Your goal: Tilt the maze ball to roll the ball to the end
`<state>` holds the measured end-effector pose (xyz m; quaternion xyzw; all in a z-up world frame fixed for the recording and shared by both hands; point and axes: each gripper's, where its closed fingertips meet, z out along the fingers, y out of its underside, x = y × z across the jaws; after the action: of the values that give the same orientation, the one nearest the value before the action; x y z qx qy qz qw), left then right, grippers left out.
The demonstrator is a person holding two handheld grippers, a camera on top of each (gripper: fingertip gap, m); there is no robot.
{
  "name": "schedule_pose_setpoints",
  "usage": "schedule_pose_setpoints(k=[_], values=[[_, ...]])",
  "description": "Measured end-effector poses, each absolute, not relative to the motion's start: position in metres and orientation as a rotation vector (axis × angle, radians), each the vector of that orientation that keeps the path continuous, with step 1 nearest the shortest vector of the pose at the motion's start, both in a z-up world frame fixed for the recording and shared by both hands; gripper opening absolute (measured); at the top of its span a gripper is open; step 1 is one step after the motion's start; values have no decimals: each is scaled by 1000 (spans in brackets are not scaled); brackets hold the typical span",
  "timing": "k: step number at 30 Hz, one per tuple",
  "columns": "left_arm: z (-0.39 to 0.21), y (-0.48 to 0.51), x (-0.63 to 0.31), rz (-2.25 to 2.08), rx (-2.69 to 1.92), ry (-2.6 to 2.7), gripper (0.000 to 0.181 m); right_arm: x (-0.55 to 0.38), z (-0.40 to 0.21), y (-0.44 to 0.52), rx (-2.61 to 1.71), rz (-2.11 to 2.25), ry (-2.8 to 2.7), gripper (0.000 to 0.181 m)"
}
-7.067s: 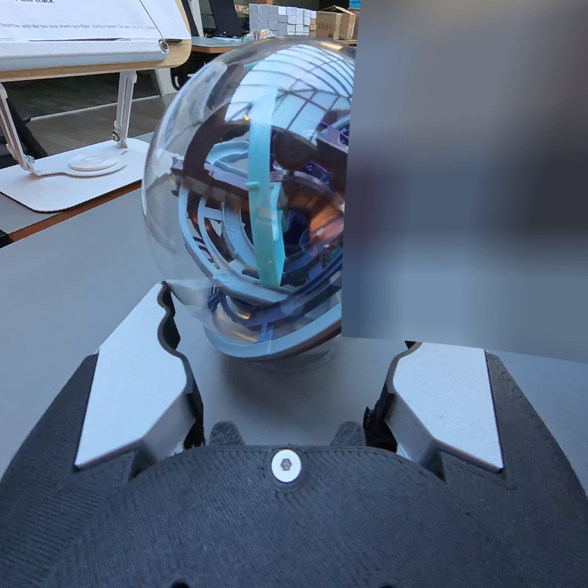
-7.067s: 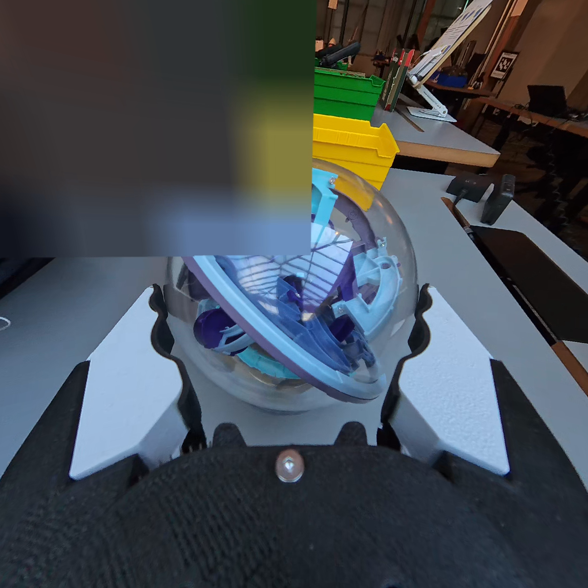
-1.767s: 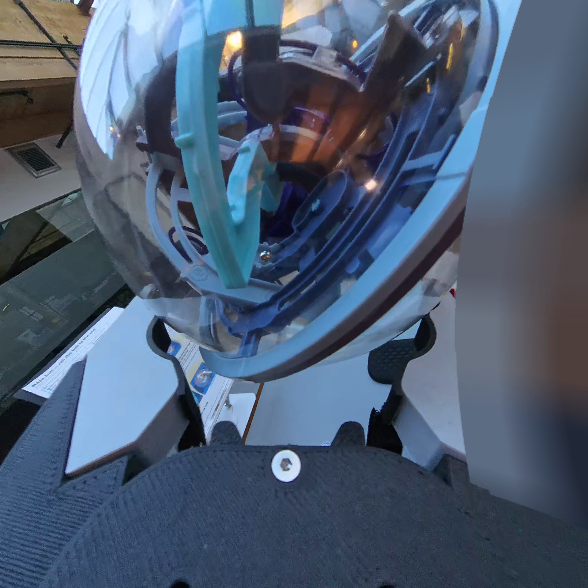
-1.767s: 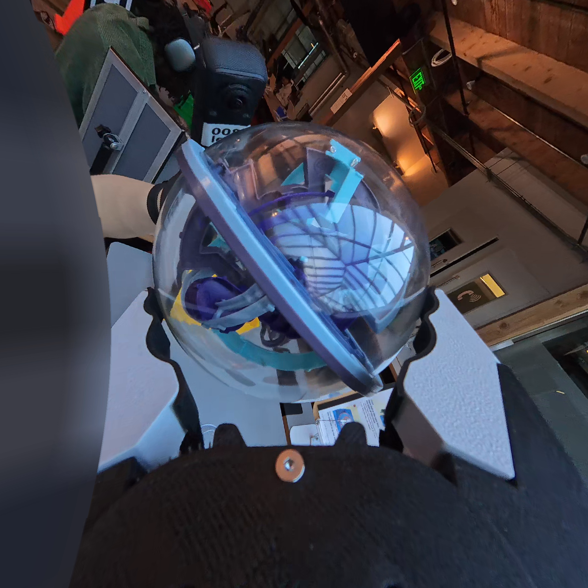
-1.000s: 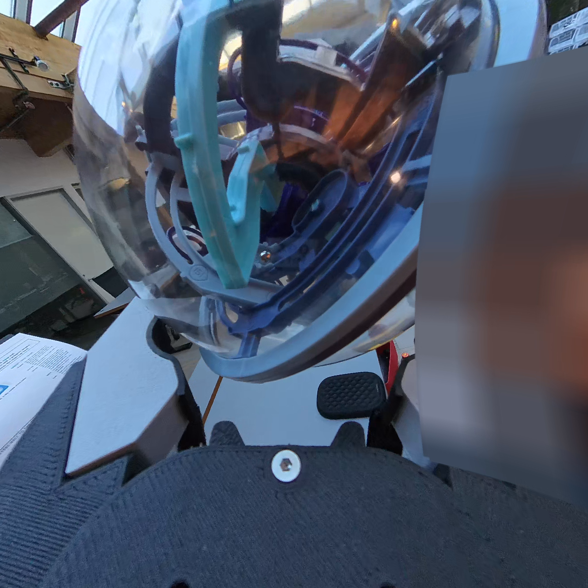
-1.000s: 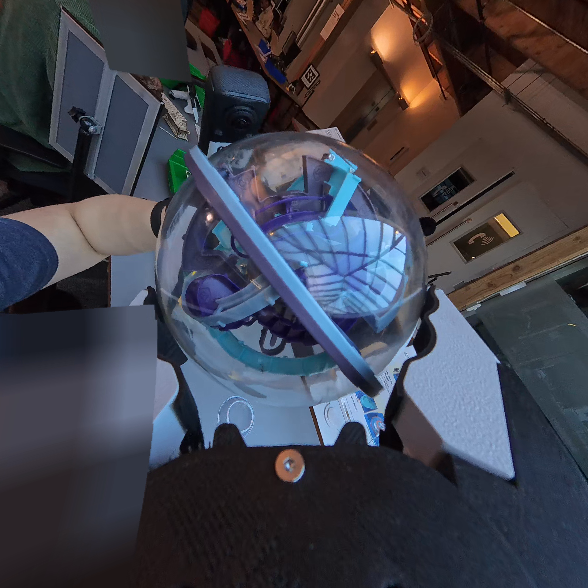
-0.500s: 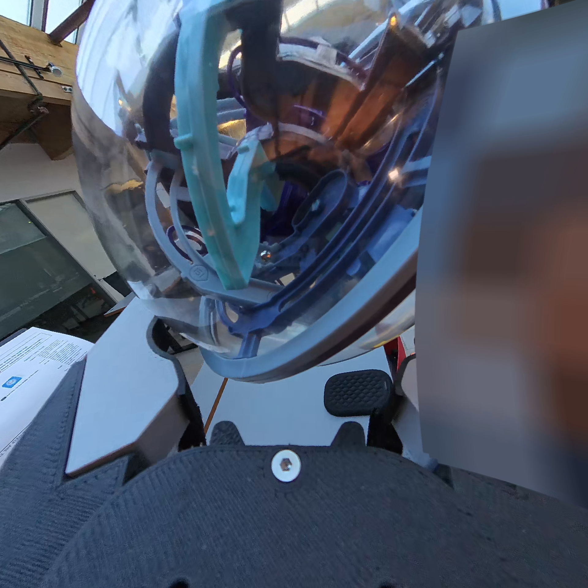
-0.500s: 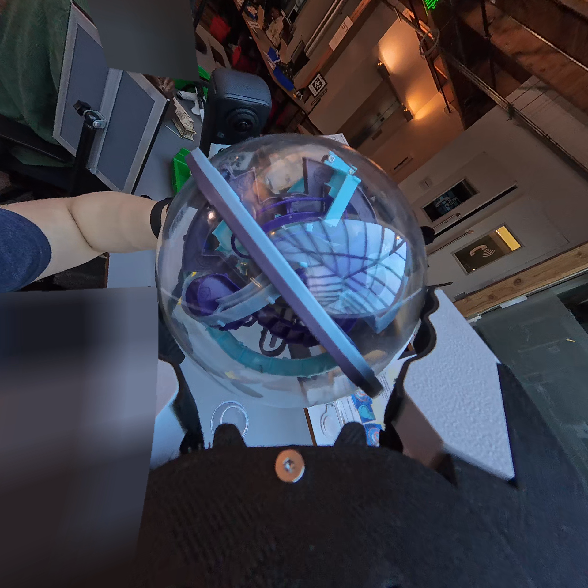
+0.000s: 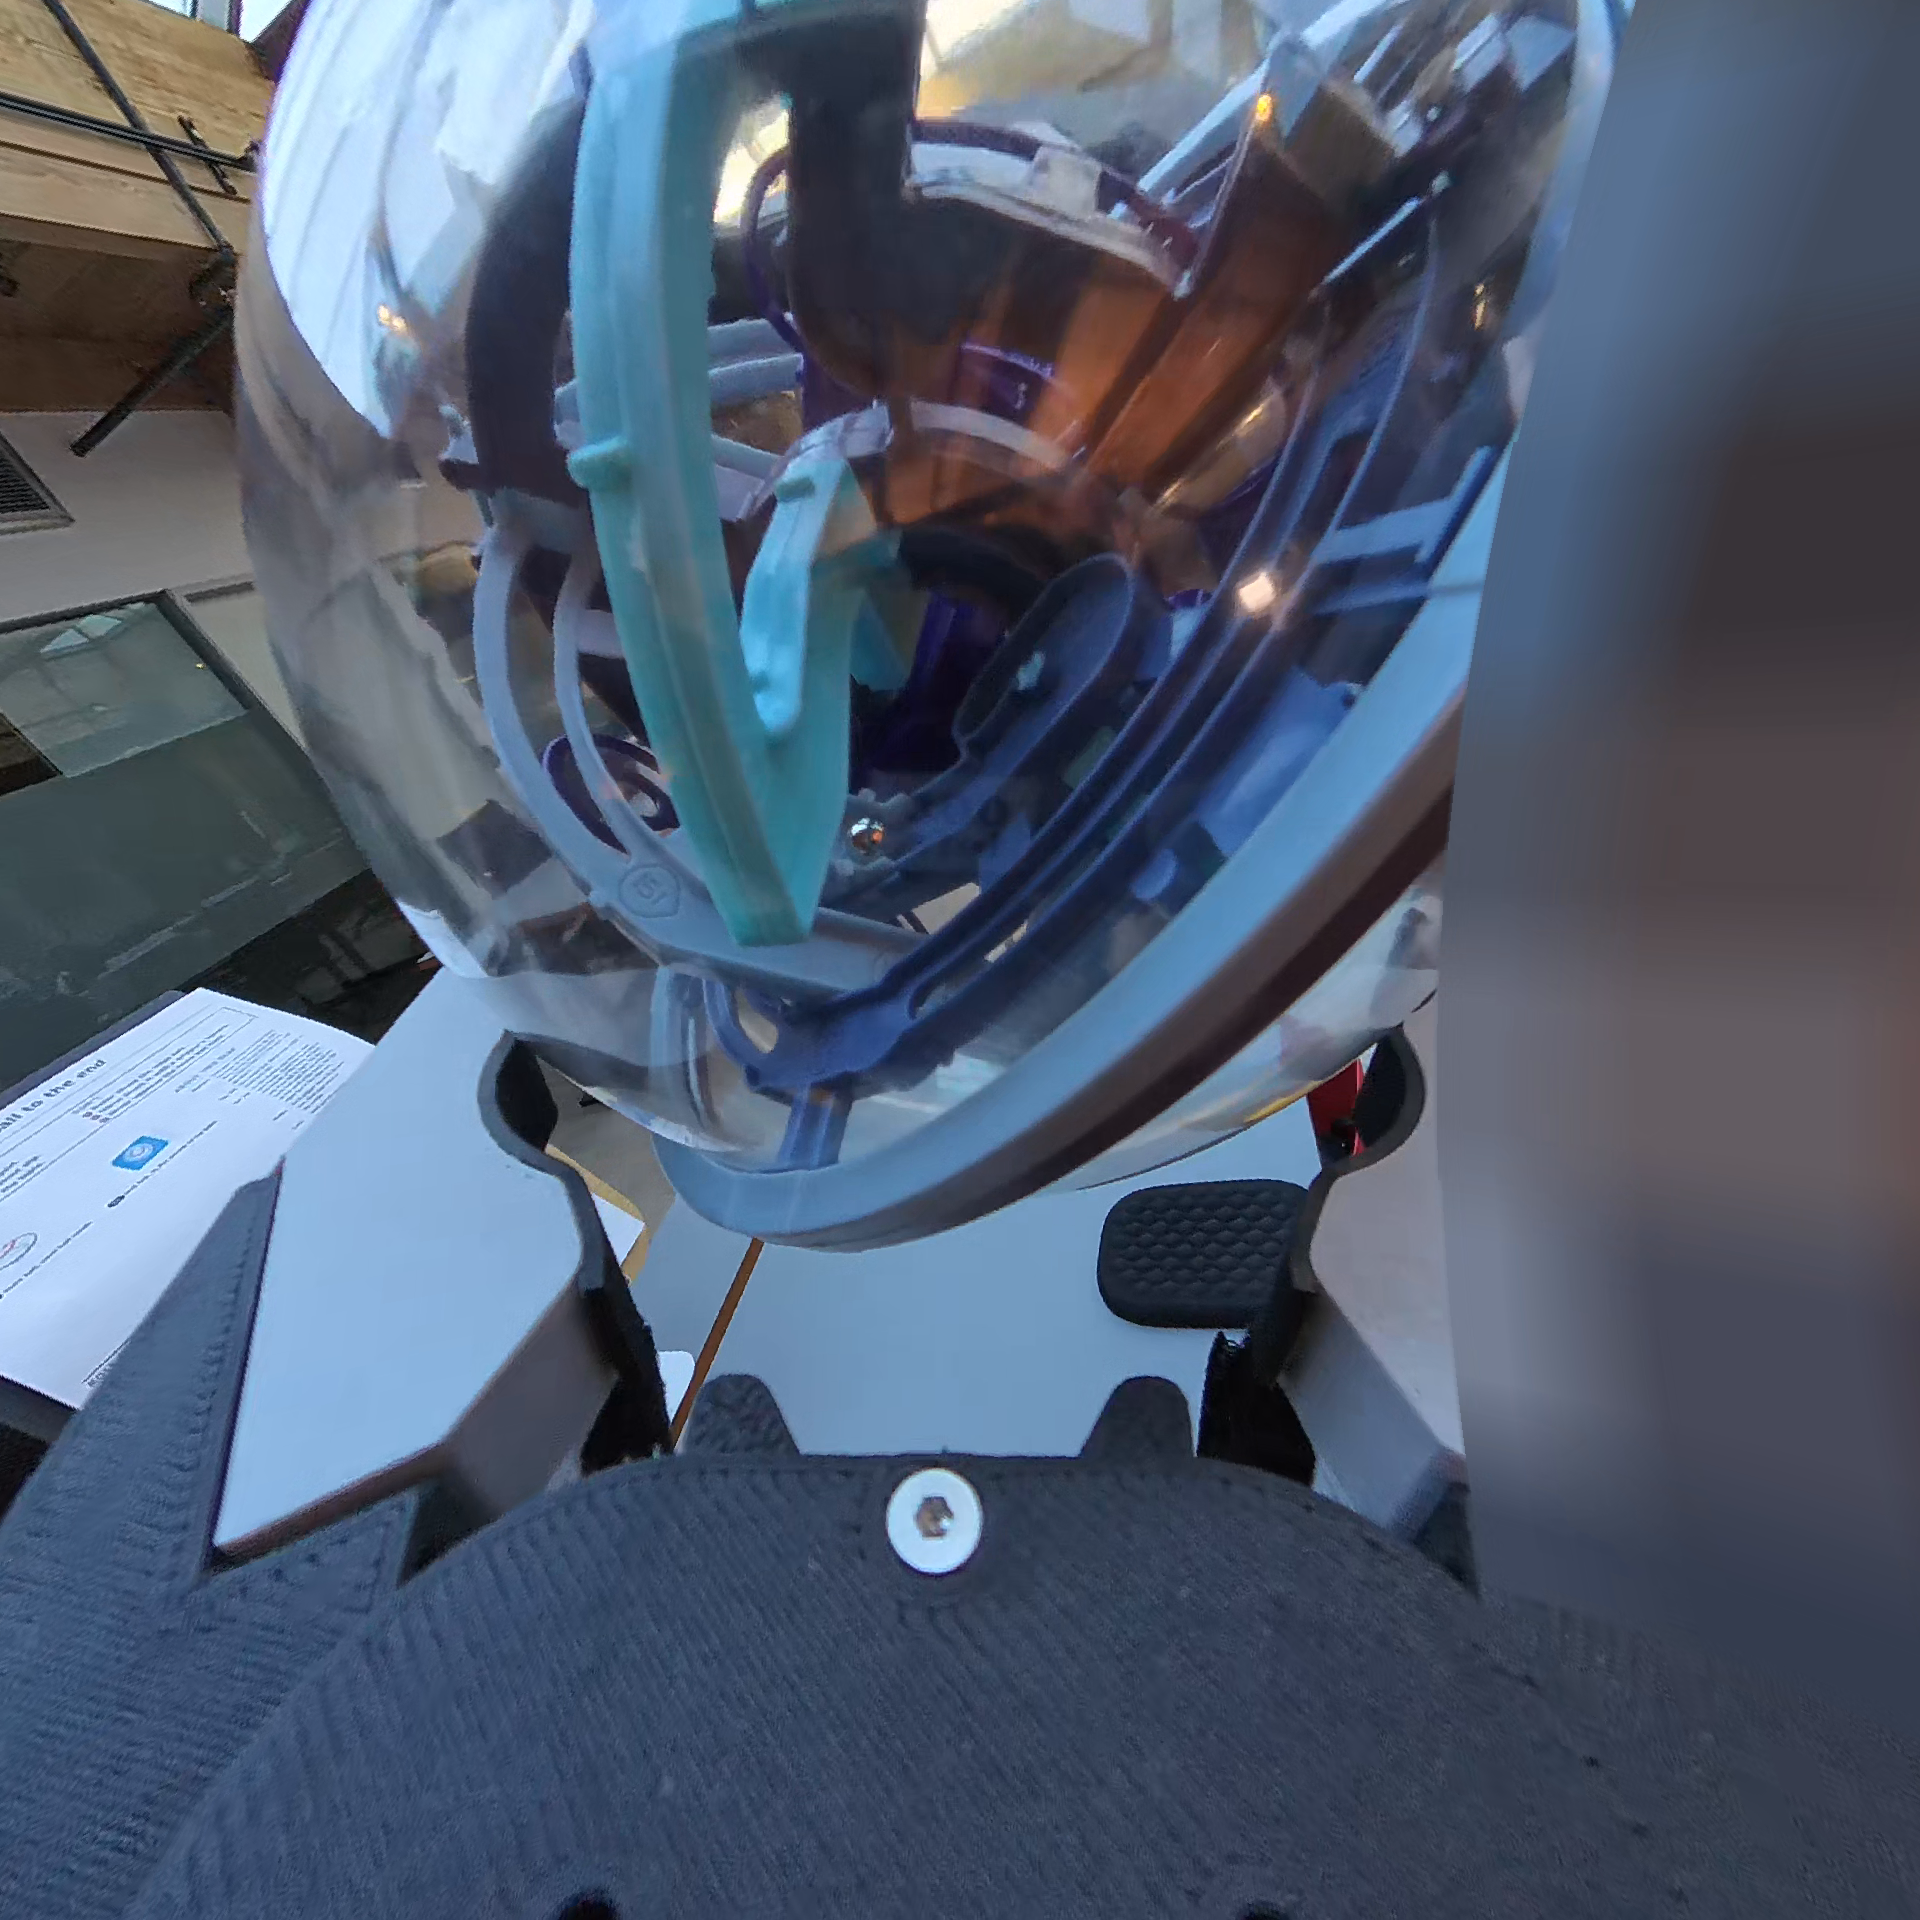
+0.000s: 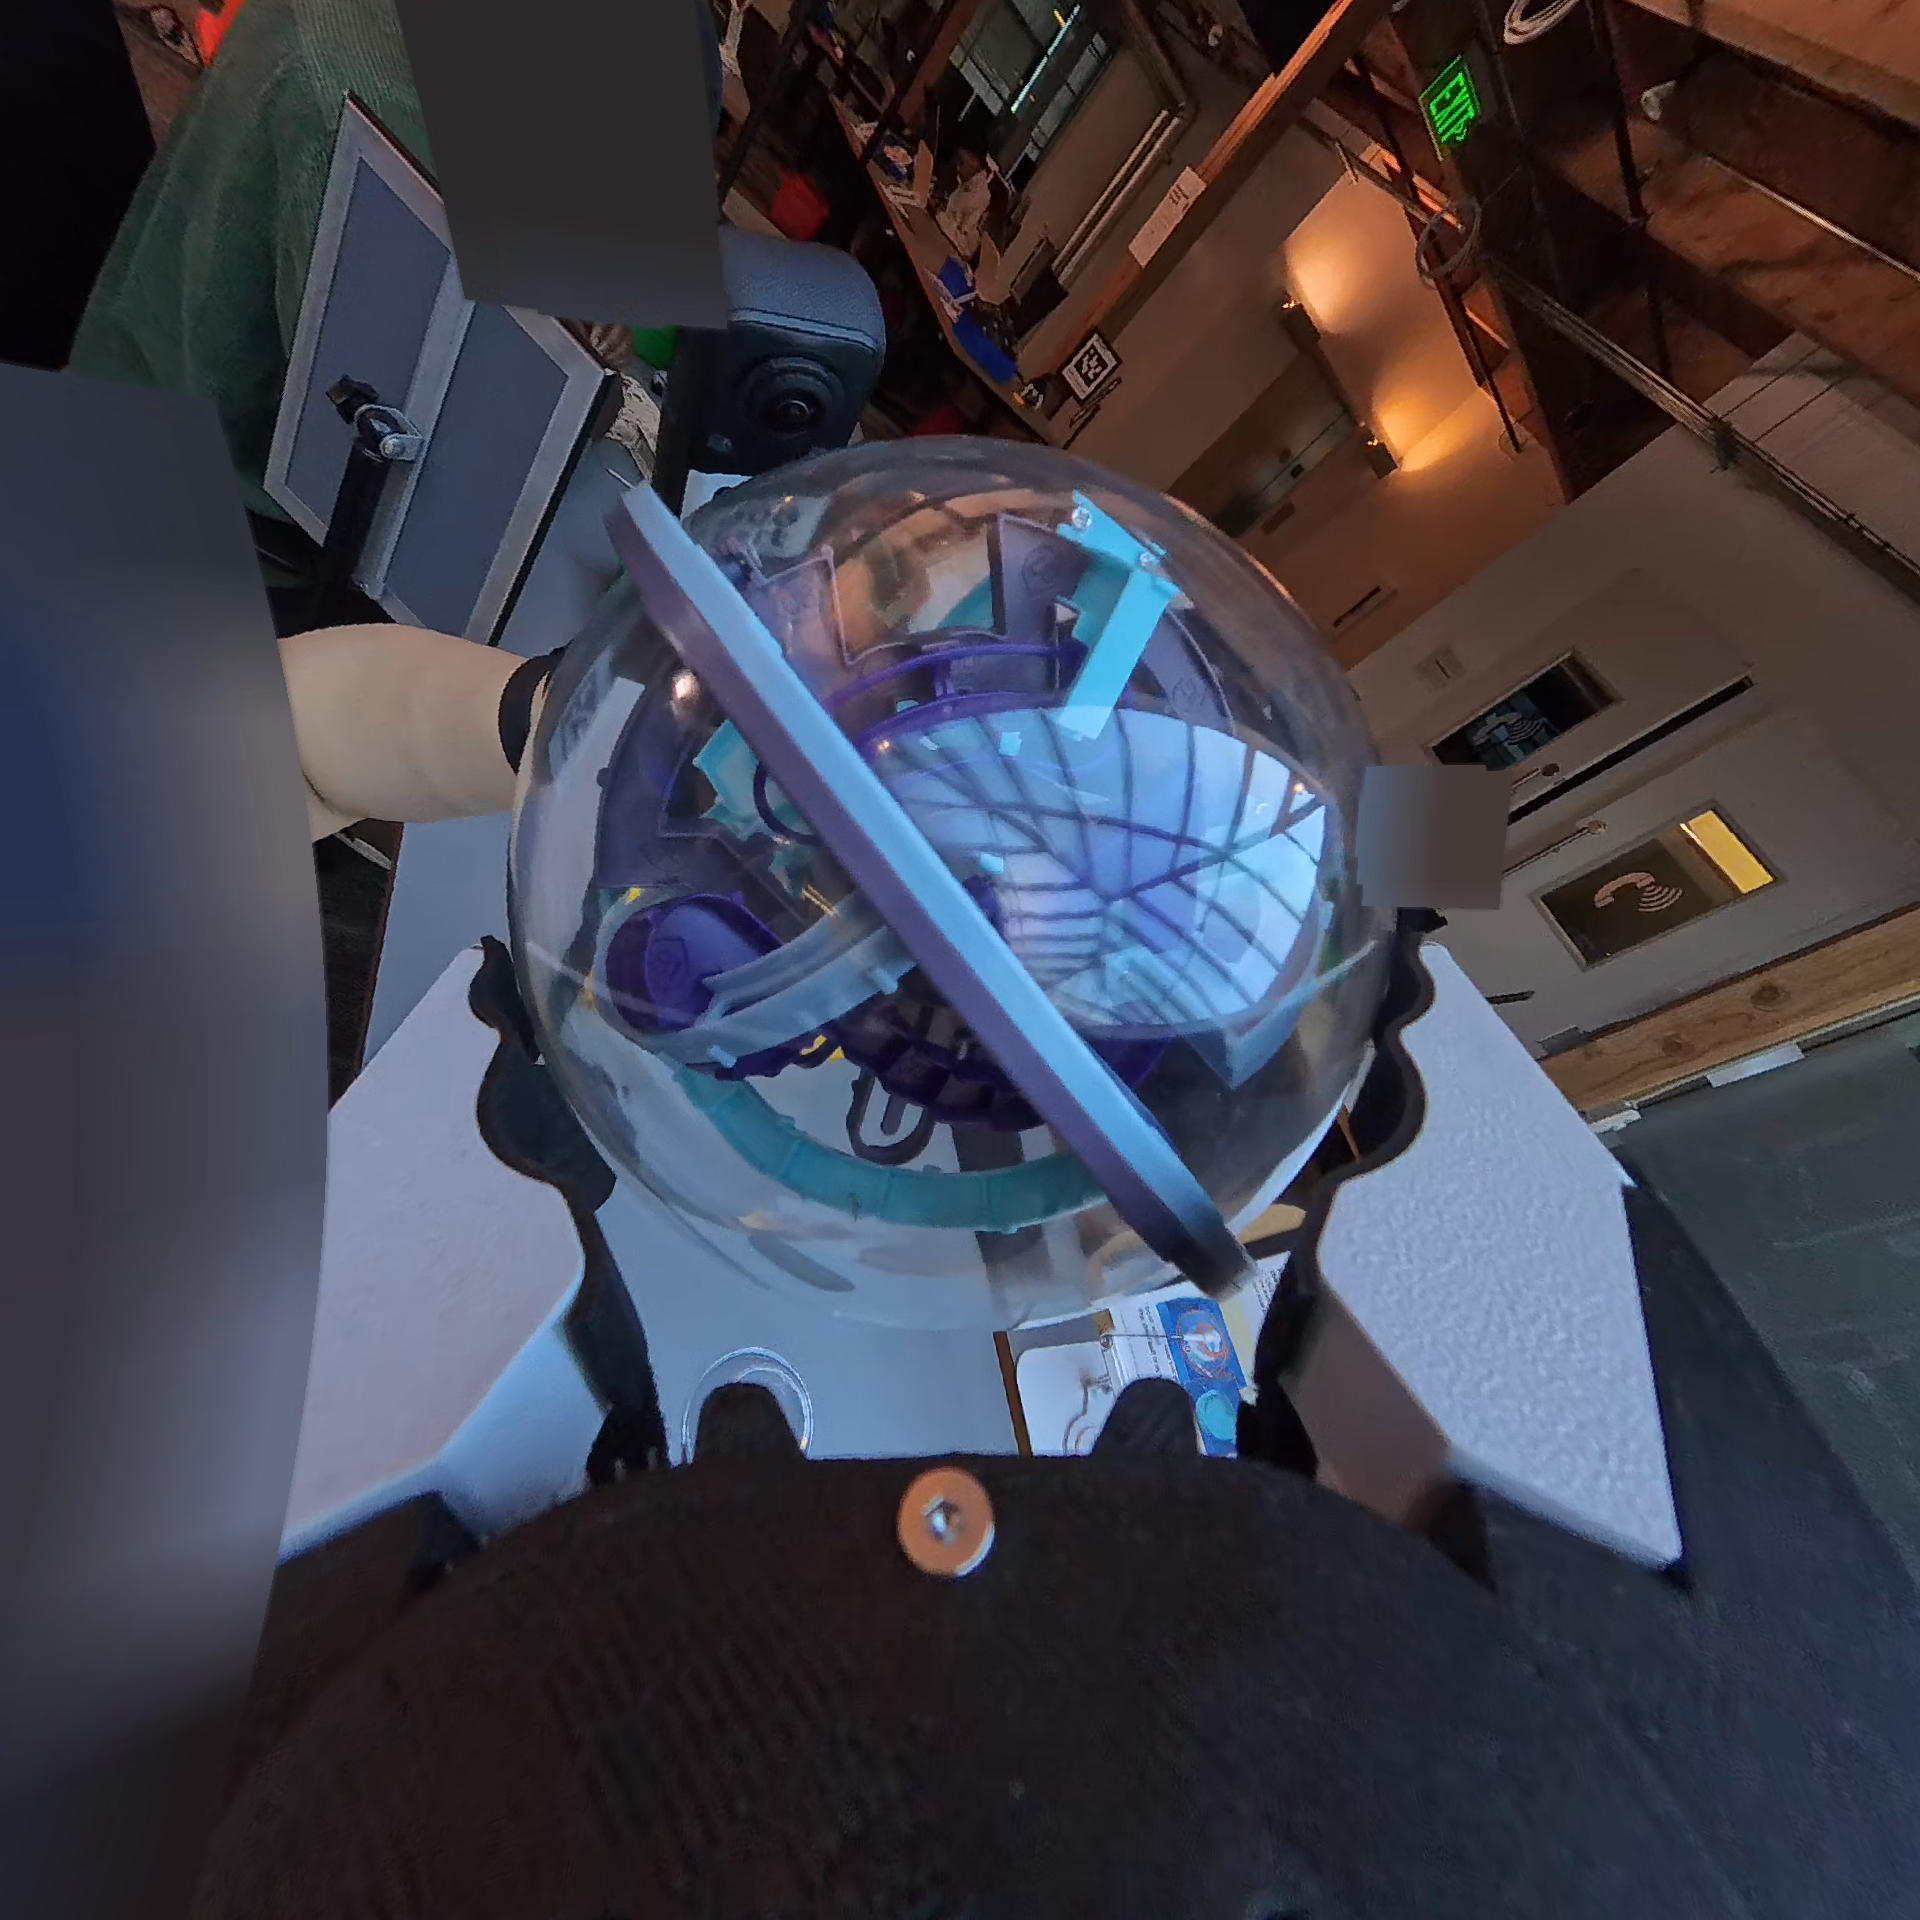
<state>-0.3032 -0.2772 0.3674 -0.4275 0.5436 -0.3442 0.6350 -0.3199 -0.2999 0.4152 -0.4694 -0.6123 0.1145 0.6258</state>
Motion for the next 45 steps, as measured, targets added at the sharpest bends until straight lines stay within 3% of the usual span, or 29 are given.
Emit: schedule_pose_setpoints(k=[21,45], values=[[382,-308,-317,-1134,-803,1283,155,-352,438,-325,-1168,179,-1279,158],[373,-306,-312,-1176,-811,1293,154,-348,430,-321,-1216,167,-1264,158]])
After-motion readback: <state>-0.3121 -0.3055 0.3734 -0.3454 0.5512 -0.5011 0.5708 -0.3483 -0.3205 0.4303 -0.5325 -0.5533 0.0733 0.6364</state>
